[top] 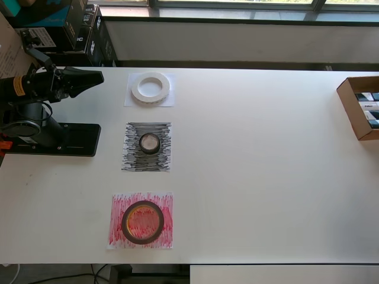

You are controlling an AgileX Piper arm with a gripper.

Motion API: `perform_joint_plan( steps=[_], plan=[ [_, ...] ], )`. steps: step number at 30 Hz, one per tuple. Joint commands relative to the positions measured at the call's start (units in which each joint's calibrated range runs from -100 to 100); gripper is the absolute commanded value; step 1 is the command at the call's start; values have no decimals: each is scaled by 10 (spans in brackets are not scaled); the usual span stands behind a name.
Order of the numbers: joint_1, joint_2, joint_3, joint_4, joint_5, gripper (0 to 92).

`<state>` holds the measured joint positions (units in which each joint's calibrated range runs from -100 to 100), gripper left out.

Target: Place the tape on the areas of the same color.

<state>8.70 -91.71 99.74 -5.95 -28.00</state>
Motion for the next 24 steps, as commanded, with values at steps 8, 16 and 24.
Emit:
perform_joint_plan(
  steps=[8,16,24],
  plan=[
    [-5,-12,1,7,-3,2],
    [-5,-17,1,7,-3,2],
    [-6,-76,-2,90,-3,2]
  ],
)
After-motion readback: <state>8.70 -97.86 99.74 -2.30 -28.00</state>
